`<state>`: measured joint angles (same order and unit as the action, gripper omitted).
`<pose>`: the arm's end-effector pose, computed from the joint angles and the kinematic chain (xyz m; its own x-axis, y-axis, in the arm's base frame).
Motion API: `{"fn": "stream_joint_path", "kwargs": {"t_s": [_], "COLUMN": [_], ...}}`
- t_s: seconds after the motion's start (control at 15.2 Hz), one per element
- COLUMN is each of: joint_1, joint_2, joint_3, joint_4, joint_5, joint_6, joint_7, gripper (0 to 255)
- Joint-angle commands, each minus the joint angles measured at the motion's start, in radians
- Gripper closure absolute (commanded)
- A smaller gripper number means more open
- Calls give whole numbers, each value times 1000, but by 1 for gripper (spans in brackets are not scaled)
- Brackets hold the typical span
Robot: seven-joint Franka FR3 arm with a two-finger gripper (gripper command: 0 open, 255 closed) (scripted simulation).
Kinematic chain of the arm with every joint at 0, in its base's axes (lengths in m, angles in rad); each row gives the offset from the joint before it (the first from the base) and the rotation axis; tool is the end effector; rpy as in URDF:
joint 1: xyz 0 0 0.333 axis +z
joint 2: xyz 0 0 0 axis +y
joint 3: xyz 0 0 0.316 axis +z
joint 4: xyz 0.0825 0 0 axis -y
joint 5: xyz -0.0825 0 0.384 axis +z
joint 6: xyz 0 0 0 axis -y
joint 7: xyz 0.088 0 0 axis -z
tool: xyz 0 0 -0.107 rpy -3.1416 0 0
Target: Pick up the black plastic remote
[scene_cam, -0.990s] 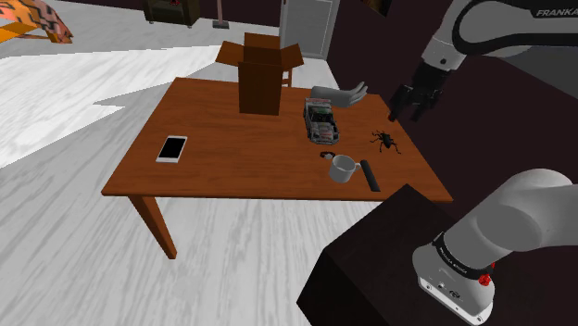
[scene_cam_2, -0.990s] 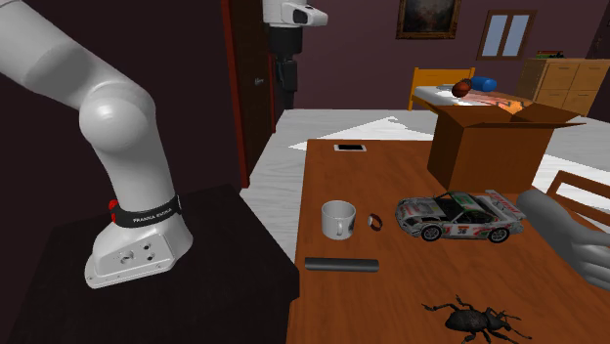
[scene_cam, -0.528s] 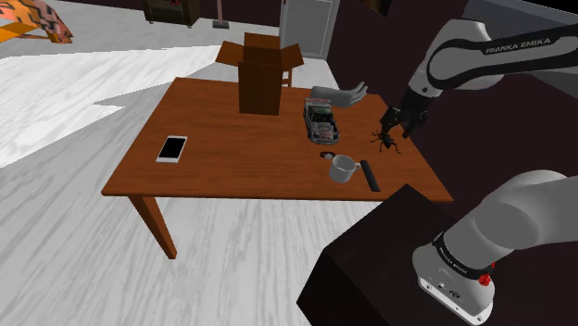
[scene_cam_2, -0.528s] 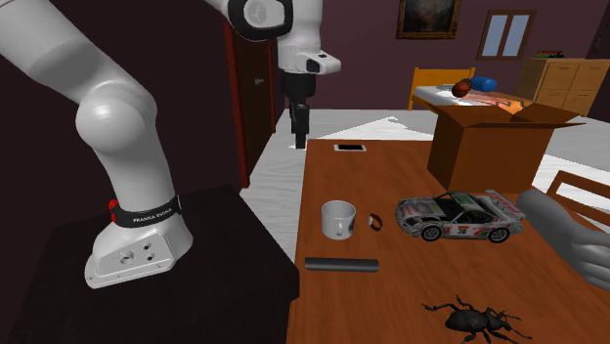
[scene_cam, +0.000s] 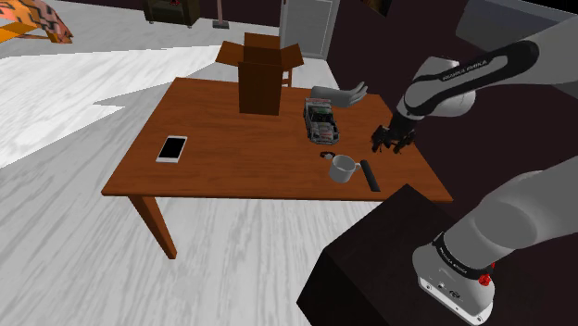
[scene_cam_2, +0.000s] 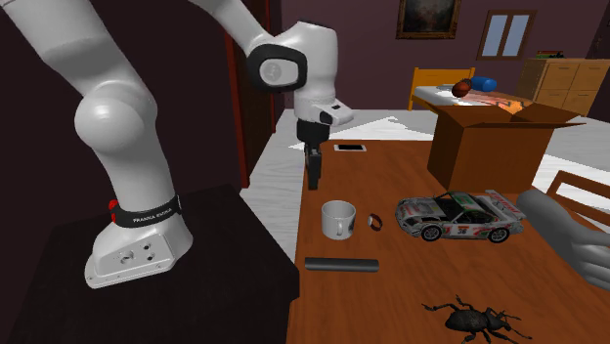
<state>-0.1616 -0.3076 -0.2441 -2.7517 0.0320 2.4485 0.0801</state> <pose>0.3525 -0.1448 0.3080 0.8781 -0.4782 -0.0137 -0.4773 -0.8739 -0.0926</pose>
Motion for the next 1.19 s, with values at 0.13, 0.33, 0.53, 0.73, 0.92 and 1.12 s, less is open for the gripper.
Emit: {"fn": "stream_joint_path", "kwargs": {"t_s": [0.13,0.33,0.53,0.73,0.92,1.12], "joint_1": [12,23,2,-67,-136,-174], "joint_2": [181,321,465,603,701,751], "joint_3": [-43,-65,-43,22,87,131], "joint_4": [21,51,98,161,212,232], "joint_5": [72,185,346,497,580,620], "joint_6": [158,257,336,399,445,478], "joint_7": [-58,-143,-263,-379,-447,-484], "gripper": [0,0,0,0,0,0]}}
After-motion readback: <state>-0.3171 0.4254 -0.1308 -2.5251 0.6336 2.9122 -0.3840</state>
